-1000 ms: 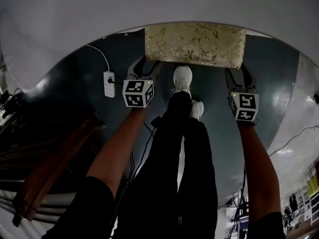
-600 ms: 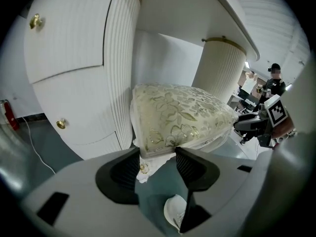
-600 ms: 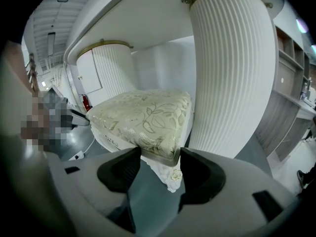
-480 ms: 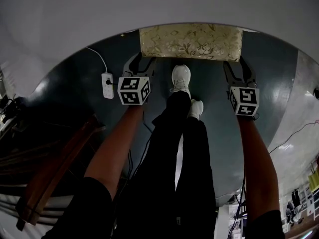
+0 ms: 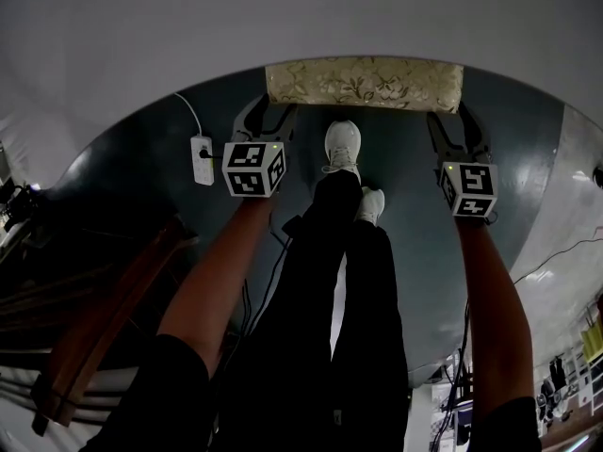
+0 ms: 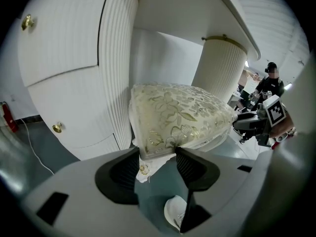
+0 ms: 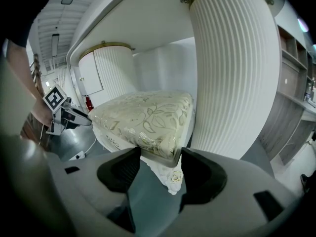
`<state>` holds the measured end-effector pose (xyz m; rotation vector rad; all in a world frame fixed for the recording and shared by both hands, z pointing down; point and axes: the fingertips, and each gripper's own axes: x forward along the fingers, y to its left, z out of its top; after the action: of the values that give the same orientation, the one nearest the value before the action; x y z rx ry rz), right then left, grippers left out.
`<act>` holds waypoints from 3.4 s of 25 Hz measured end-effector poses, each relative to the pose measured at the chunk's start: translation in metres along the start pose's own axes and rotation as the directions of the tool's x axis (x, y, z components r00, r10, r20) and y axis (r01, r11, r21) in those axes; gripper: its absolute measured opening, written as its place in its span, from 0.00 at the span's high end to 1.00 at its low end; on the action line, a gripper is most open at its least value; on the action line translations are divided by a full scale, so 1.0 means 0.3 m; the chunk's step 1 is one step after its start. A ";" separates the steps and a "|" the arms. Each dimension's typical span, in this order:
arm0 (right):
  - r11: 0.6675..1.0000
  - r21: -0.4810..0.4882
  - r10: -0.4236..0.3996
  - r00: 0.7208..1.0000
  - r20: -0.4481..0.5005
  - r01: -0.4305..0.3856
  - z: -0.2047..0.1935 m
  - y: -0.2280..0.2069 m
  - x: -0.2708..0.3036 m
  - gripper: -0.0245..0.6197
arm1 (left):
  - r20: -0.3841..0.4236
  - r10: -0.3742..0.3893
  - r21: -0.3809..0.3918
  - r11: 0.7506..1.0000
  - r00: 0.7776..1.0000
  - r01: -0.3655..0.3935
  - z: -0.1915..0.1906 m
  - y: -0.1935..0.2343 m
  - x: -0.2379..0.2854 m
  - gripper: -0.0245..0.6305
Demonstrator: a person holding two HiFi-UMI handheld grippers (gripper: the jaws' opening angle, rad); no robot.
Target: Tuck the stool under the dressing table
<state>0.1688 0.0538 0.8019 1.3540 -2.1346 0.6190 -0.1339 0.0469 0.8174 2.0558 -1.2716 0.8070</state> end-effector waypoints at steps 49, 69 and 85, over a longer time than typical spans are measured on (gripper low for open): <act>0.983 0.184 -0.093 0.925 0.369 0.025 1.457 0.434 -1.151 0.57 | 0.498 -0.142 -0.039 0.982 0.855 0.185 1.253 -0.513 -1.330 0.60; 1.000 -0.026 0.005 0.838 0.545 0.012 2.004 0.490 -1.523 0.57 | 0.607 -0.140 0.091 0.990 0.782 0.106 1.690 -0.712 -1.718 0.66; 0.999 -0.034 0.029 0.774 0.632 -0.009 2.094 0.436 -1.623 0.90 | 0.664 -0.197 0.155 0.980 0.722 0.124 1.773 -0.812 -1.788 0.94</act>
<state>0.1018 0.0360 -0.0005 1.6990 -2.6624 0.1224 -0.0049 0.0441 0.0343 2.6250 -1.3900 -0.0026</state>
